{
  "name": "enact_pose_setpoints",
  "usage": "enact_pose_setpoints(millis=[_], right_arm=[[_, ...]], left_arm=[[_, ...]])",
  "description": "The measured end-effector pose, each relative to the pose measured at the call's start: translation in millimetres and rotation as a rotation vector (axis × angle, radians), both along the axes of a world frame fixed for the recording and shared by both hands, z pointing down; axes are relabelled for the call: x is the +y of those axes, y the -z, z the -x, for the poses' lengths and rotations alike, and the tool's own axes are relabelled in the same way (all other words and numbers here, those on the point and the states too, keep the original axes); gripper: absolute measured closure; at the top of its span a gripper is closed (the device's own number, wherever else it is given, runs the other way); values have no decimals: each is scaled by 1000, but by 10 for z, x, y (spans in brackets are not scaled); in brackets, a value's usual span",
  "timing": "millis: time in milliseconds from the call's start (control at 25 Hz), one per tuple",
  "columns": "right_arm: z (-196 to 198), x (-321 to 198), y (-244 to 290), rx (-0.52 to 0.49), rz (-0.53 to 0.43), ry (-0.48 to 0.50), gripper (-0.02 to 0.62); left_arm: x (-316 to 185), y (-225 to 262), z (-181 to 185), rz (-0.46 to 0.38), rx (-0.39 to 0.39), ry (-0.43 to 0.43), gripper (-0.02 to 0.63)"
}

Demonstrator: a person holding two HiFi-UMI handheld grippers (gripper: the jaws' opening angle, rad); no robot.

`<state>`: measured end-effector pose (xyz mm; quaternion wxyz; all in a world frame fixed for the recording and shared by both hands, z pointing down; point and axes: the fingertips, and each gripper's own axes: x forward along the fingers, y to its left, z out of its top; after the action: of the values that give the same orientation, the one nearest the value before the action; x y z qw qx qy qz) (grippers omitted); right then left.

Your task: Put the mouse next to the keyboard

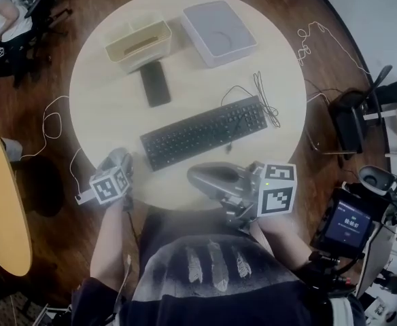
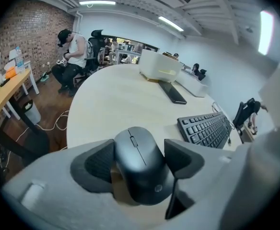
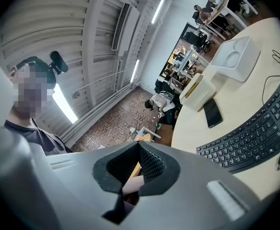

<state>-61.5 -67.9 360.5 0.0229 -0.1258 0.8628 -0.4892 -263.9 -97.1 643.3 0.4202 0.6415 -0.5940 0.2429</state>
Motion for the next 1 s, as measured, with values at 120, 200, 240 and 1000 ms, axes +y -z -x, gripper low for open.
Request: enact_pose_setpoints(millis=[120,200,240,1000], right_arm=[[57,-2,-134,-6,14,7,597],[124,1,-432,24,51,24,597],[173,21,-645,67,77,40,597],[1592,610,-2519,595,101,253,397]], left_arm=[[-7,-14,-174,-37,-32,-108,268],[5,-59,-265,-49,-30,-148,269],[10,-69,-285,-54,-18,-150,270],[58,-16,16,-73,331,-115,509]])
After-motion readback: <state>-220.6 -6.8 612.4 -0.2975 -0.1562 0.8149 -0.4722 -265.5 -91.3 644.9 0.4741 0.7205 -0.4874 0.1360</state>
